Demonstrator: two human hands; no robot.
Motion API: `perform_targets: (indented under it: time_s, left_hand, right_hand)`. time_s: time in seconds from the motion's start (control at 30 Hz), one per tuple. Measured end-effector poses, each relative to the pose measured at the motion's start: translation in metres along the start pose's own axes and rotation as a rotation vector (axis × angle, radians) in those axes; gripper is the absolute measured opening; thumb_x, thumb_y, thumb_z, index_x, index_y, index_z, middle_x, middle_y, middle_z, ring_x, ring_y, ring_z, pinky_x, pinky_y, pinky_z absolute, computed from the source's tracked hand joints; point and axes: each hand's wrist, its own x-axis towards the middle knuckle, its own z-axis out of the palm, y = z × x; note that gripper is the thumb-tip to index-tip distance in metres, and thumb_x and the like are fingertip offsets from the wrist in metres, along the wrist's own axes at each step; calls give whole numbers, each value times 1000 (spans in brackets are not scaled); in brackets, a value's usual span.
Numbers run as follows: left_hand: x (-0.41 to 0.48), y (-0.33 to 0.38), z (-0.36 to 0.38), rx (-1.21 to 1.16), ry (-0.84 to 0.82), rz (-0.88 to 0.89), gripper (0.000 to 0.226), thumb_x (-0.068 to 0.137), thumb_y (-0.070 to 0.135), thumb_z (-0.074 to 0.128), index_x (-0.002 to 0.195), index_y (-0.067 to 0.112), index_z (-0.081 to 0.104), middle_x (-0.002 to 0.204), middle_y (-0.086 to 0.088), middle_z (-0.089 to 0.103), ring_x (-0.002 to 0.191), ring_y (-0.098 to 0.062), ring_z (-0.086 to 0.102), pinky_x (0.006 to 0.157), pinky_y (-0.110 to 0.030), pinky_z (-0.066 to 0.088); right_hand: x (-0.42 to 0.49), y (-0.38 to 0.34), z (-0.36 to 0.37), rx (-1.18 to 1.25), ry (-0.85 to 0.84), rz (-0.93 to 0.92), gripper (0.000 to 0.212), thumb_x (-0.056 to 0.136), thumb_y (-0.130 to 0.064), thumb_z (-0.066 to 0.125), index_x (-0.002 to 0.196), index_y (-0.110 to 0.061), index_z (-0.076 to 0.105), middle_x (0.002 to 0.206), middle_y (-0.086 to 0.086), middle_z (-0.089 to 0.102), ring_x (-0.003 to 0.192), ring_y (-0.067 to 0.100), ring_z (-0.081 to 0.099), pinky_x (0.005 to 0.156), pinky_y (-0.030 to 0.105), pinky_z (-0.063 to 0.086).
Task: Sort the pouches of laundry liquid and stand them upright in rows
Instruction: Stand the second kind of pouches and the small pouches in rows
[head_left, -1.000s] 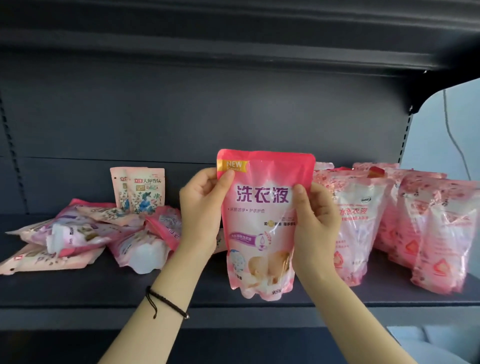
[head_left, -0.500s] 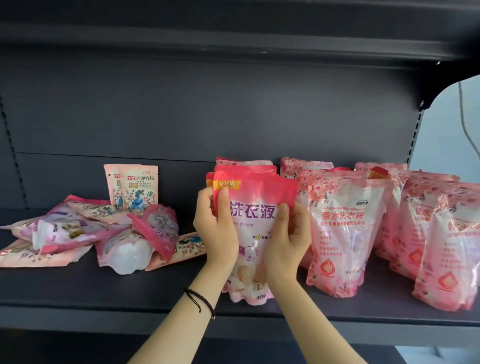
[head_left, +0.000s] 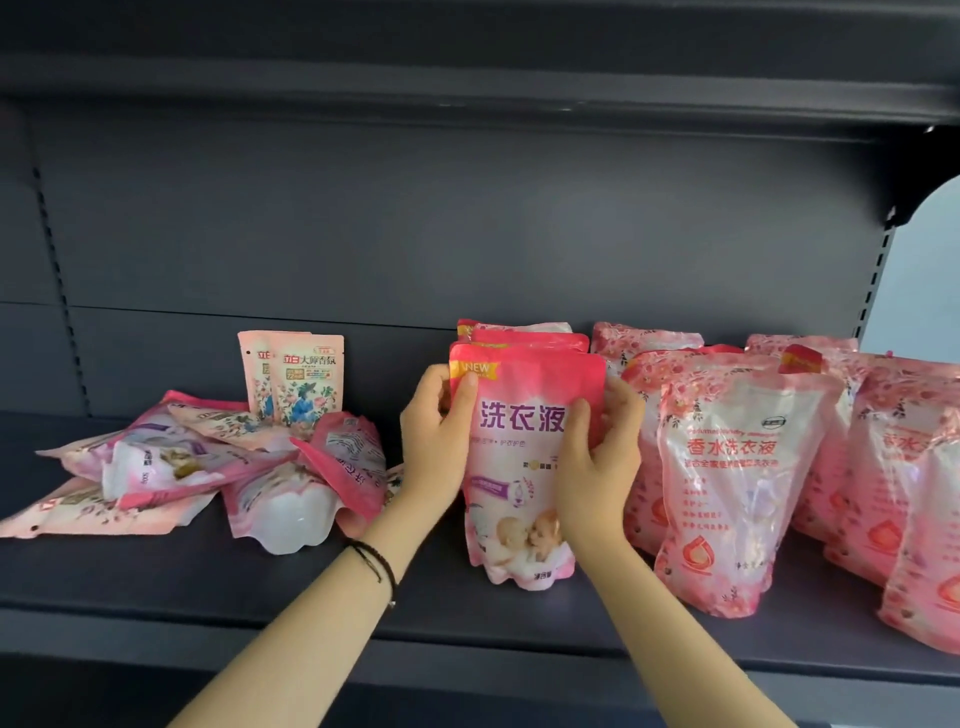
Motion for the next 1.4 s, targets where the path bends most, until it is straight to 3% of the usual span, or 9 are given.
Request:
perform_targets:
  time_s: [0.1,0.2,0.43,0.6,0.7,1.0,1.17,1.3,1.4]
  left_hand:
    - [17,15,-37,97,-292,21,9,94,27,58,86,26,62,76,22,63,70,5,56,64,-10,42]
    - [40,34,-77,325,-515,66,2,88,37,61,89,36,62,87,21,65,85,7,58,71,-5,42]
    - [82,54,-157,1095,-890,402,19,92,48,49,101,36,60,88,21,51,90,-1,53,81,-28,45]
    - [104,29,-191,1339,-1019,732,26,95,47,40,109,32,56,100,13,61,102,-11,51,91,-32,40]
    - [118,5,-210,1340,-1052,787,31,94,51,37,112,32,55,100,11,62,102,-11,53,90,-34,40]
    - [126,-53,-231,955,-1160,628,41,86,64,46,118,39,54,100,14,62,98,-7,53,89,-29,40]
    - [114,-69,-214,728,-1171,570,24,91,47,55,111,34,61,95,18,60,94,-4,50,86,-22,34]
    - [117,-78,-206,652,-1089,451,9,92,30,57,95,32,65,87,18,59,83,-1,50,76,-16,35]
    - [130,-80,-199,553,-1011,259,13,94,34,56,80,35,55,82,16,58,78,-3,55,72,-29,46]
  right_hand:
    - [15,-30,-10,-99,-109,-212,46,86,4,49,127,-16,45,119,-4,54,108,9,54,88,19,46]
    - [35,-67,-16,-350,-245,-511,34,83,0,48,115,-5,56,111,5,55,100,20,53,80,32,47]
    - [50,-133,22,-801,-858,-865,12,90,-15,57,99,-13,65,93,1,61,80,21,53,73,37,44]
    - [31,-131,69,-955,-1076,-1045,22,95,-32,43,106,-26,60,102,-8,58,96,14,55,65,21,42]
    - [21,-120,102,-1066,-1159,-1011,25,96,-35,41,114,-27,55,108,-6,57,99,16,54,76,33,48]
    - [-14,-78,158,-1193,-1270,-830,34,94,-49,43,112,-24,57,99,-5,58,93,16,58,65,26,36]
    - [-33,-56,158,-1204,-1331,-634,36,92,-51,44,101,-21,60,93,-5,59,84,19,59,60,28,31]
    - [-35,-48,153,-1115,-1242,-460,30,91,-48,43,92,-26,63,83,-12,55,75,11,56,59,27,40]
    - [-32,-45,144,-1017,-1085,-270,25,86,-52,50,96,-32,61,90,-17,62,78,5,61,67,27,53]
